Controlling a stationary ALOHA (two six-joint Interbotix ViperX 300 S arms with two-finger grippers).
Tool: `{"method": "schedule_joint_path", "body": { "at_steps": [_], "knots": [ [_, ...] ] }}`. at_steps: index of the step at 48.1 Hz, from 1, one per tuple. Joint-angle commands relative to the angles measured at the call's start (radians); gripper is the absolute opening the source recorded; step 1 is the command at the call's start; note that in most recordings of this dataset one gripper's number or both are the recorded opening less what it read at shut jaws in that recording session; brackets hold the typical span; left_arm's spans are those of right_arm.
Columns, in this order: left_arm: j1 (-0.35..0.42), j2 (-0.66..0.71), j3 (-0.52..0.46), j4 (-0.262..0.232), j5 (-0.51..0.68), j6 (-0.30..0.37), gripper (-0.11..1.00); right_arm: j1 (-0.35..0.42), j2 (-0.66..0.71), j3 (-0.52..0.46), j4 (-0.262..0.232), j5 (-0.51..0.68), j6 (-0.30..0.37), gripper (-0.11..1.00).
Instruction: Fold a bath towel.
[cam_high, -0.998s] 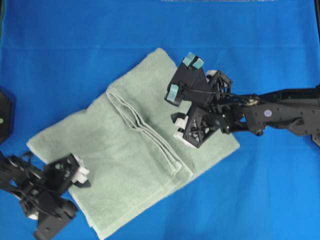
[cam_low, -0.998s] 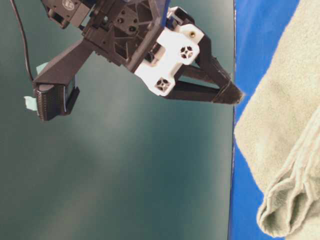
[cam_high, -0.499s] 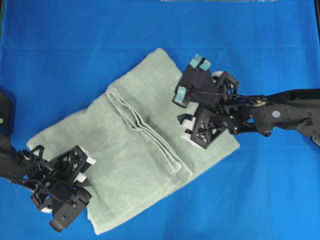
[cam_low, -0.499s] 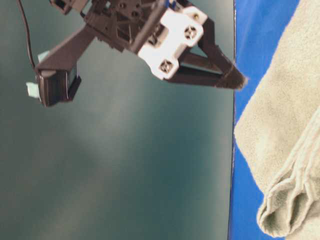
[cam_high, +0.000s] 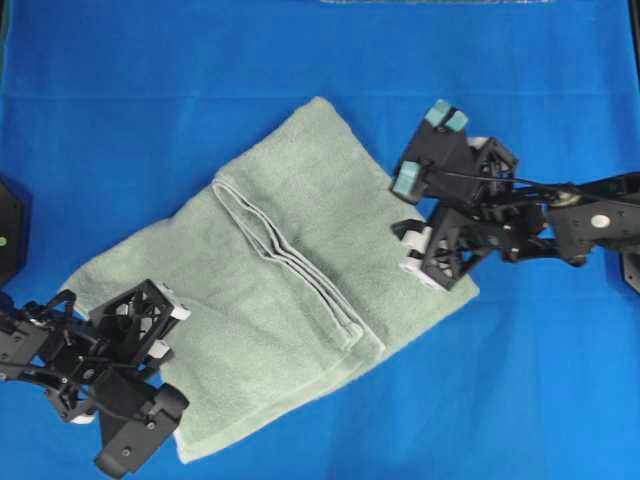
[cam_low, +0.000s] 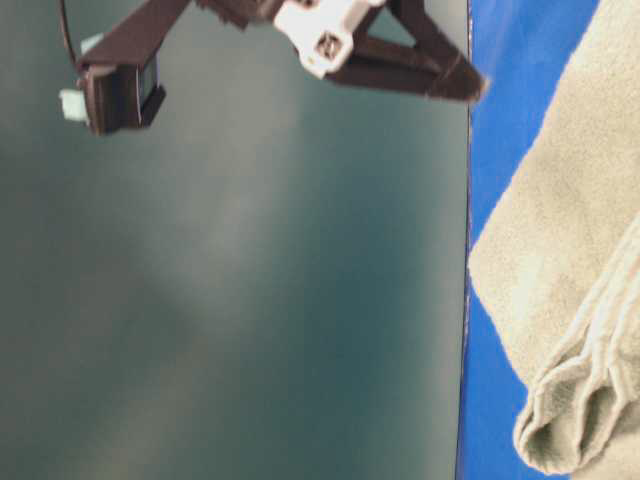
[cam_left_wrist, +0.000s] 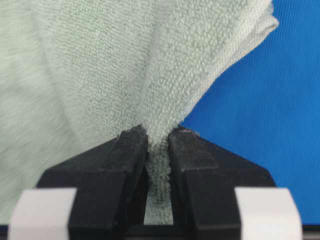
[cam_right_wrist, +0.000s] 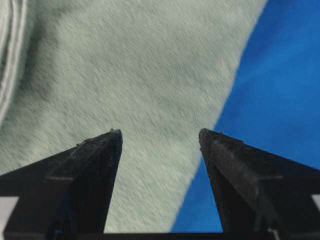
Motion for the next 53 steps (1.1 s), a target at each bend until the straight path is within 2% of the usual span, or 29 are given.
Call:
{"method": "schedule_joint_path", "body": {
  "at_steps": [1,7,11,13,18,20,22,28,32,39,48,53],
  "knots": [
    [0.008,-0.035,-0.037,0.003,0.048,0.032,0.07,0.002,-0.044,0.009,-0.005,0.0,0.006,0.64],
    [0.058,-0.028,-0.048,0.009,0.051,0.092,0.07,0.002,-0.075,0.04,-0.003,0.0,0.009,0.64],
    [0.147,0.002,-0.091,0.057,0.048,0.103,0.07,0.002,-0.091,0.058,-0.005,0.002,0.009,0.64],
    [0.183,0.023,-0.121,0.071,0.048,0.225,0.07,0.002,-0.098,0.064,-0.003,0.002,0.009,0.64],
    [0.281,0.101,-0.249,0.118,0.028,0.314,0.07,0.002,-0.117,0.083,-0.005,0.0,0.009,0.64],
    [0.316,0.141,-0.305,0.124,0.02,0.388,0.07,0.002,-0.123,0.087,-0.006,0.0,0.009,0.64],
    [0.359,0.193,-0.385,0.124,0.015,0.503,0.07,0.003,-0.13,0.095,-0.008,0.0,0.009,0.63],
    [0.436,0.336,-0.558,0.092,0.011,0.775,0.07,0.003,-0.15,0.114,-0.017,0.0,0.009,0.64],
    [0.471,0.437,-0.676,0.02,0.012,0.885,0.07,0.003,-0.163,0.126,-0.017,0.0,0.009,0.64],
    [0.503,0.54,-0.776,-0.095,0.011,0.896,0.07,0.006,-0.192,0.153,-0.018,0.0,0.009,0.64],
    [0.514,0.549,-0.765,-0.164,-0.035,0.891,0.07,0.008,-0.222,0.179,-0.04,0.0,0.009,0.64],
    [0.522,0.543,-0.747,-0.202,-0.094,0.856,0.08,0.008,-0.23,0.183,-0.061,0.0,0.009,0.64]
  ]
}}
